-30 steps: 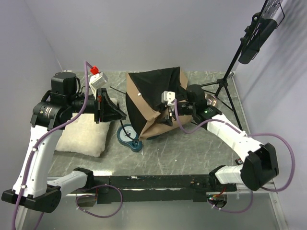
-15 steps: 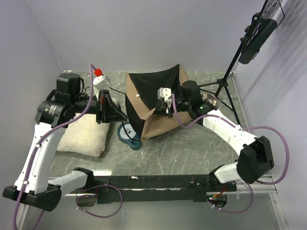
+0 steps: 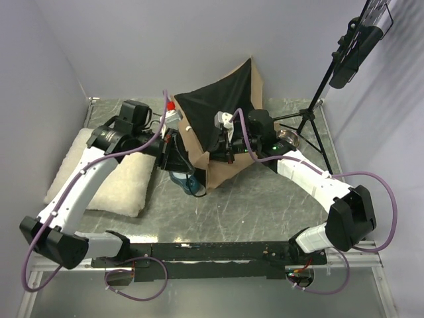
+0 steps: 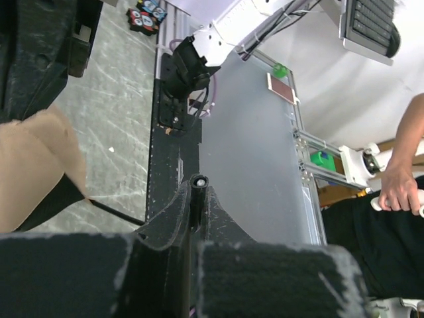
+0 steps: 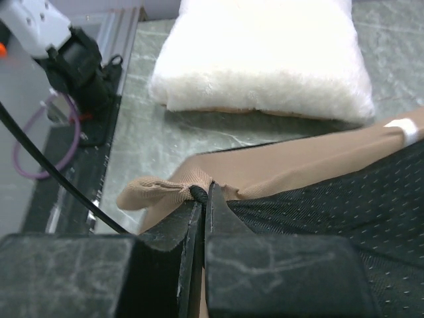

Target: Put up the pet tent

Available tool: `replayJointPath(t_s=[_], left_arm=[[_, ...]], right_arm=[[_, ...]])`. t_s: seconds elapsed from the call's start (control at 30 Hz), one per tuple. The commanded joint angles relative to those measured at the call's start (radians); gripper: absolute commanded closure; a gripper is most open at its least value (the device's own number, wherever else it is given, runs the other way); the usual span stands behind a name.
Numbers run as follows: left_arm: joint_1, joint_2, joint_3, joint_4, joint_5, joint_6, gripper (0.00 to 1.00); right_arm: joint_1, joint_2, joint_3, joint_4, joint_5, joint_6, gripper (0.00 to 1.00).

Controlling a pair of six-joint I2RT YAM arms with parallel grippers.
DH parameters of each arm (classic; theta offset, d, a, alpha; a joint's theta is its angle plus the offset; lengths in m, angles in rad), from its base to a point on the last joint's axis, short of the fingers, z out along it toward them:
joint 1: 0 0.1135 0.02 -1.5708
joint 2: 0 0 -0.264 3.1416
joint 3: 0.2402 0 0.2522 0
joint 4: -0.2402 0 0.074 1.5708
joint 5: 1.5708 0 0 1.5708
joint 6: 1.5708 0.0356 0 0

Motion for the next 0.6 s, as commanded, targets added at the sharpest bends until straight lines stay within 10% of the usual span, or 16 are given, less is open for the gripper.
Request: replayJointPath(t_s=[0.0, 0.57], left_arm=[[-0.018, 0.091, -0.040, -0.099, -0.068, 0.011, 0.99], [0.034, 0.082, 0.166, -0.139, -0.084, -0.010, 0.99]], right_arm=[[0.011, -0.036, 0.067, 0.231, -0.010, 0.191, 1.00], [0.079, -0.094, 0.152, 0.311, 0.090, 0.465, 1.00]])
